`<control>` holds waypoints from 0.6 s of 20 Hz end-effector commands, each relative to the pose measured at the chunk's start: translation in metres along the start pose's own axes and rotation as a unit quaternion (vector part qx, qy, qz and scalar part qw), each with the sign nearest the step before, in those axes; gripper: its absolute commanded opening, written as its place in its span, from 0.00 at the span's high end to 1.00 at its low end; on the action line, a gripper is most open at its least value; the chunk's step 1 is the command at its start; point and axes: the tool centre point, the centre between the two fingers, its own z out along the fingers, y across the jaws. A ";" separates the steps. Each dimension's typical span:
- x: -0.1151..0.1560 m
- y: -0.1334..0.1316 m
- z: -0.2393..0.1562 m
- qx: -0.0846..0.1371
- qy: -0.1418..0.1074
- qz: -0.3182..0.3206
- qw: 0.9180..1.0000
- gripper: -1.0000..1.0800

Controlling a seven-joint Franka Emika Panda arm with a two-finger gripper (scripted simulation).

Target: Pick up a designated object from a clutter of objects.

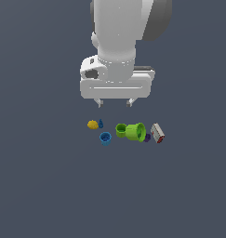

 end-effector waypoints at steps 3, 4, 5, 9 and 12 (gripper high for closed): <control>0.001 0.002 -0.001 -0.001 0.002 0.000 1.000 0.04; 0.002 0.004 -0.003 -0.002 0.004 -0.001 1.000 0.04; 0.003 0.006 -0.005 -0.003 0.007 -0.002 1.000 0.04; 0.007 0.019 -0.017 -0.008 0.021 -0.004 1.000 0.04; 0.007 0.021 -0.019 -0.009 0.023 -0.004 1.000 0.04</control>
